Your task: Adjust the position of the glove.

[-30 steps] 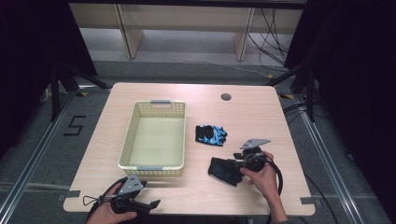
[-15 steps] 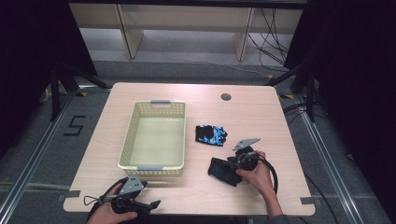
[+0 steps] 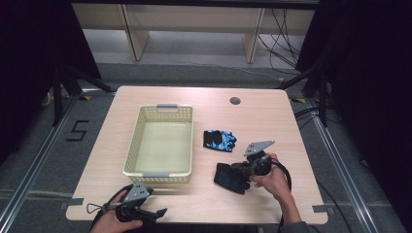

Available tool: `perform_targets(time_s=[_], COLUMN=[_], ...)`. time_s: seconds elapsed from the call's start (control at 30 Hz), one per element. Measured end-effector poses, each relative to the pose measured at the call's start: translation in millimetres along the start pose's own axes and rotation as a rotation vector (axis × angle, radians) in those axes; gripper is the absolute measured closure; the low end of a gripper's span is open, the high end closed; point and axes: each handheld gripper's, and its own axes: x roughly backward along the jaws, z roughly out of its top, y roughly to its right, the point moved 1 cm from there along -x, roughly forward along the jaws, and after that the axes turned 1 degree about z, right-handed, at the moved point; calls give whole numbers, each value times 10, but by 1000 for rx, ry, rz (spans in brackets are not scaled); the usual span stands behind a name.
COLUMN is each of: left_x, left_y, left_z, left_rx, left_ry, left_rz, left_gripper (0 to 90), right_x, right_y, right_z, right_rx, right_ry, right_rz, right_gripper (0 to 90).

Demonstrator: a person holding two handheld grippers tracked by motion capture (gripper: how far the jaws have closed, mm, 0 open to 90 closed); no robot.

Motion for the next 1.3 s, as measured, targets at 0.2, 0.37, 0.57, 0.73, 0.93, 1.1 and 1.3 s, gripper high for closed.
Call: perform_targets(time_s=[0.2, 0.37, 0.57, 0.73, 0.93, 1.1, 1.3], left_x=[-13, -3, -3, 5, 3, -8, 2], left_y=[7, -2, 1, 2, 0, 7, 4], left_z=[-8, 0, -1, 2, -3, 1, -5], left_rx=[13, -1, -1, -5, -3, -4, -3], left_ry=[0, 2, 0, 7, -3, -1, -2], left_rz=[-7, -7, -10, -3, 3, 3, 4], left_gripper=[160, 160, 160, 160, 160, 160, 160], right_x=[152, 169, 105, -37, -233, -360, -369], right_y=[-183, -271, -364, -347, -218, -164, -154], right_z=[167, 216, 217, 167, 85, 19, 23], right_rx=[88, 88, 96, 102, 99, 140, 100], right_ry=[27, 42, 25, -33, -115, -157, -161], right_rz=[65, 136, 198, 185, 110, 85, 32], right_gripper=[855, 856, 855, 854, 850, 839, 676])
